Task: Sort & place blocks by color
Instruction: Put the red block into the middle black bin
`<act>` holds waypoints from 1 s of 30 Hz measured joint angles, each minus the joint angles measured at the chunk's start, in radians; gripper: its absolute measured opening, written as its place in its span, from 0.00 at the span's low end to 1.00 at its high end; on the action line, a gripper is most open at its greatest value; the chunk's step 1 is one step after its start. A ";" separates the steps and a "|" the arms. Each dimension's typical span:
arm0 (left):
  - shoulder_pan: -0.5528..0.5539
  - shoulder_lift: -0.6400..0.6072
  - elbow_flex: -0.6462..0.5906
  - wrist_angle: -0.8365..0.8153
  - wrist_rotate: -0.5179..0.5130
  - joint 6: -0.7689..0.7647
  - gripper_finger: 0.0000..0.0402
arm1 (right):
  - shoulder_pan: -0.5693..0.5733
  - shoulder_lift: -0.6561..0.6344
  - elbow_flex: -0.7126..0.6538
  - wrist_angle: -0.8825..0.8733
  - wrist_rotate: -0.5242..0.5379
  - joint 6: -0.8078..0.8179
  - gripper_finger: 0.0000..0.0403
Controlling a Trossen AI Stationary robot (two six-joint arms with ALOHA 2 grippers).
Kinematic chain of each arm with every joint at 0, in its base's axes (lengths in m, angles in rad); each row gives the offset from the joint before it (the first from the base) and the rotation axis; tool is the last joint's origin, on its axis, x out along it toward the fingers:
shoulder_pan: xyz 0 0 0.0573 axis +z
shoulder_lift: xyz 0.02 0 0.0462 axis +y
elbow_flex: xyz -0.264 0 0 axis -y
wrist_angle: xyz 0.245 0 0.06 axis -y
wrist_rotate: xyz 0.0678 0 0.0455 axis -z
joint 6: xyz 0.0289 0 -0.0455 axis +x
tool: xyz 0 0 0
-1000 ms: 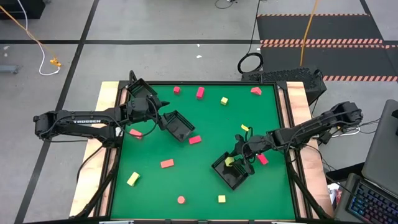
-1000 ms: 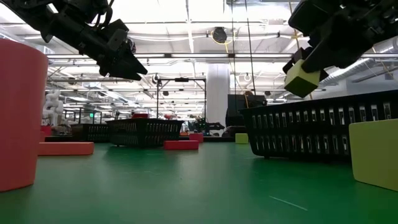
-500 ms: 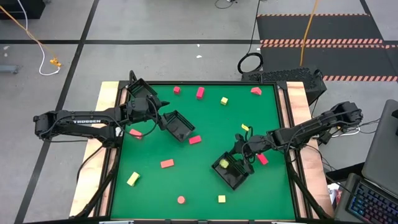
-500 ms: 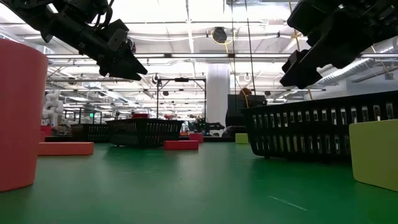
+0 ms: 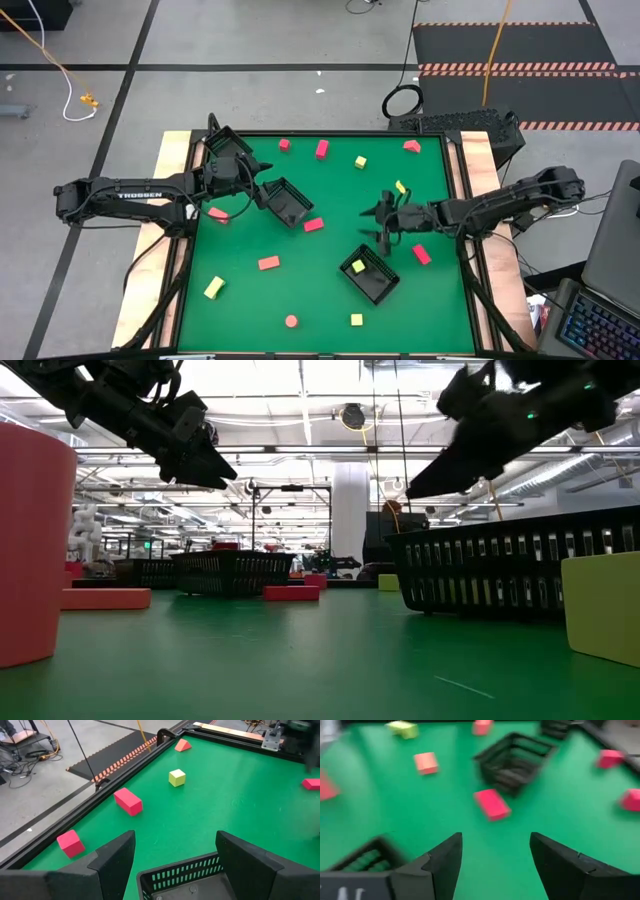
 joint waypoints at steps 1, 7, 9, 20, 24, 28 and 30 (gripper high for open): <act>0.000 0.000 0.000 0.000 0.000 0.000 0.69 | -0.023 -0.001 0.003 -0.001 0.000 -0.009 0.57; 0.001 0.000 0.000 0.007 0.000 0.005 0.69 | -0.139 0.042 0.111 -0.033 -0.106 -0.115 0.57; 0.001 0.000 0.000 0.020 -0.004 0.005 0.69 | -0.163 0.089 0.178 -0.074 -0.162 -0.153 0.57; 0.001 0.000 0.000 0.026 -0.010 0.010 0.69 | -0.221 0.471 0.571 -0.315 -0.492 -0.301 0.57; 0.001 0.000 0.000 0.019 -0.010 0.013 0.69 | -0.221 0.574 0.626 -0.349 -0.504 -0.349 0.57; 0.001 0.000 0.000 0.010 -0.010 0.013 0.69 | -0.221 0.644 0.631 -0.346 -0.504 -0.365 0.57; 0.001 0.000 0.000 0.007 -0.010 0.013 0.69 | -0.221 0.672 0.631 -0.346 -0.504 -0.365 0.57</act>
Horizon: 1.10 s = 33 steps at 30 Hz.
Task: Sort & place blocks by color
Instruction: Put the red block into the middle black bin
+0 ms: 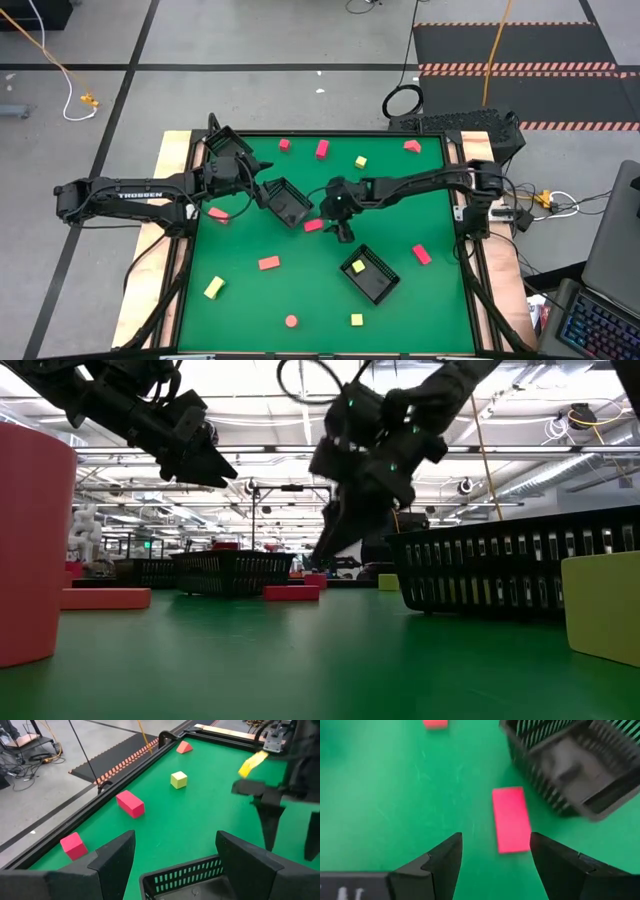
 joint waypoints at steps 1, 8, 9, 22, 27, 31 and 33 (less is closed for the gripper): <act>0.000 0.000 0.000 0.000 0.000 0.000 0.69 | 0.000 0.014 0.000 0.008 0.000 0.000 0.57; 0.000 0.000 0.000 0.001 0.000 0.000 0.69 | 0.005 0.061 0.000 0.064 0.001 0.003 0.57; 0.001 0.000 0.000 0.001 0.000 0.000 0.69 | 0.005 0.062 0.000 0.076 0.001 0.003 0.57; 0.000 0.000 0.000 0.002 -0.001 -0.001 0.69 | 0.005 0.061 -0.008 0.127 0.051 0.003 0.53; 0.000 0.000 0.000 0.002 -0.001 -0.001 0.69 | 0.013 0.061 -0.028 0.162 0.058 0.001 0.51; 0.000 0.000 0.000 0.002 -0.001 -0.002 0.69 | 0.020 0.061 -0.042 0.169 0.057 0.000 0.51; 0.000 0.000 0.000 0.002 -0.001 -0.002 0.69 | 0.022 0.061 -0.052 0.177 0.058 0.001 0.51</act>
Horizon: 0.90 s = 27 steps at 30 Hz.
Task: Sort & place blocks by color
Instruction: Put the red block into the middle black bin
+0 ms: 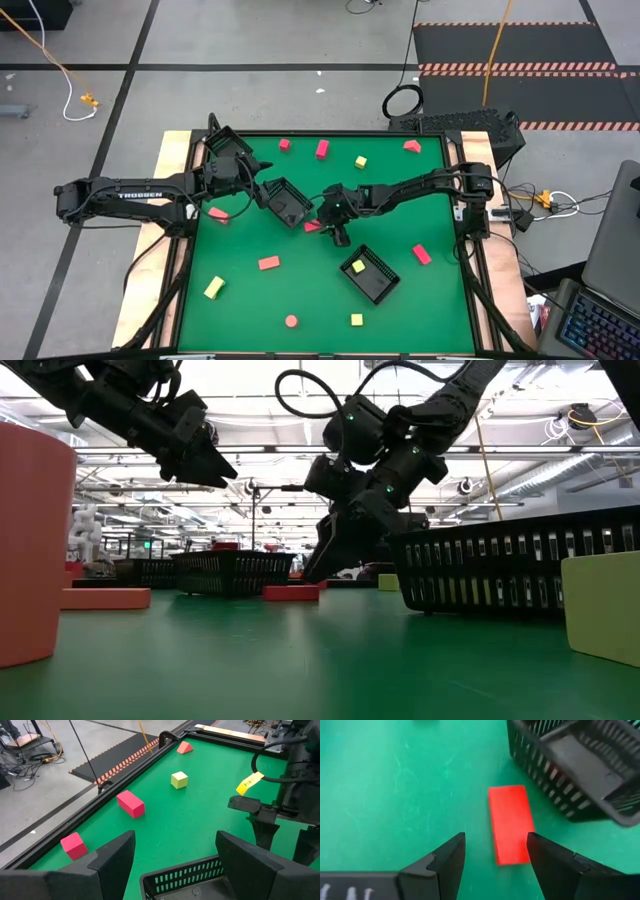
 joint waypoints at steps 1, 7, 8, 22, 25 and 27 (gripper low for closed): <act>0.000 0.000 0.000 0.000 0.000 0.000 0.69 | 0.000 0.000 -0.005 0.014 0.001 0.001 0.51; 0.000 0.000 0.000 0.000 0.000 -0.002 0.69 | 0.000 0.012 -0.011 0.050 0.031 0.002 0.51; 0.000 0.000 0.000 0.000 0.000 -0.002 0.69 | 0.000 0.015 -0.011 0.051 0.030 0.002 0.51; 0.000 0.000 0.000 -0.005 0.000 -0.001 0.69 | 0.000 0.063 -0.012 0.092 0.029 0.021 0.49; 0.000 0.000 0.000 -0.006 0.000 -0.001 0.69 | 0.001 0.063 -0.012 0.091 0.029 0.008 0.43; 0.000 0.000 0.000 -0.006 0.000 0.000 0.69 | 0.005 0.063 -0.012 0.088 0.028 -0.011 0.37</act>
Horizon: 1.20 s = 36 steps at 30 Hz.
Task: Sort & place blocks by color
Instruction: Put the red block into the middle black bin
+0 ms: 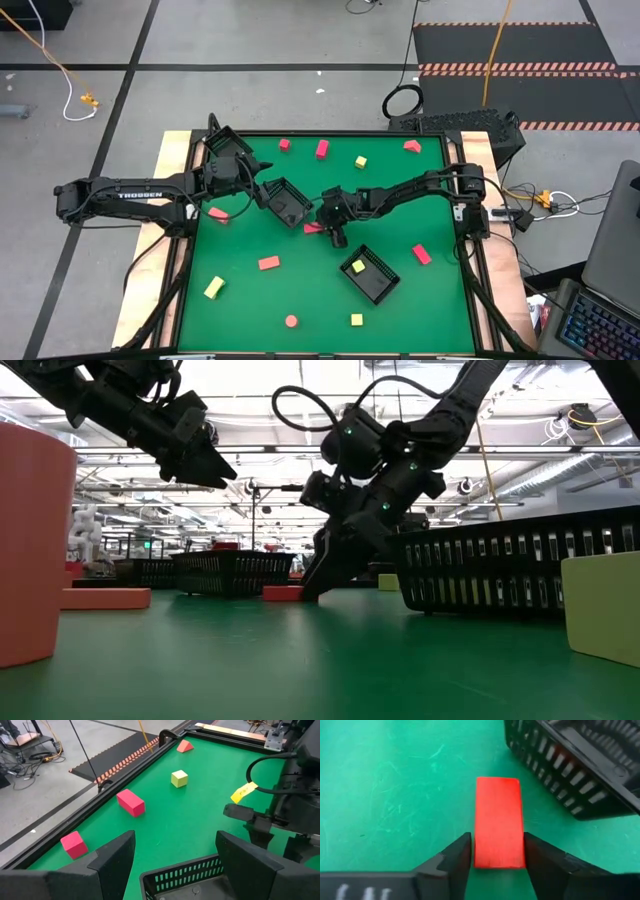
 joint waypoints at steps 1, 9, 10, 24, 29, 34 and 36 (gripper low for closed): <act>0.000 0.000 0.000 -0.001 0.000 0.001 0.69 | 0.002 0.000 0.000 -0.001 0.000 -0.016 0.33; 0.000 0.000 0.000 -0.002 0.000 0.001 0.69 | 0.030 -0.039 0.000 -0.014 -0.004 -0.099 0.31; 0.000 0.000 0.000 -0.002 0.000 0.001 0.69 | 0.032 -0.050 0.000 -0.007 -0.006 -0.100 0.31; 0.000 0.000 0.000 0.006 0.000 -0.007 0.69 | -0.003 -0.199 0.001 0.107 -0.001 -0.073 0.31; 0.000 0.000 0.000 0.025 0.000 -0.013 0.69 | -0.040 -0.158 0.001 0.172 -0.002 -0.056 0.31; 0.000 0.000 0.000 0.025 0.000 -0.009 0.69 | -0.056 -0.123 0.012 0.243 -0.005 -0.034 0.31; 0.000 0.000 0.000 0.026 0.000 -0.009 0.69 | -0.059 -0.114 0.020 0.240 -0.005 -0.033 0.31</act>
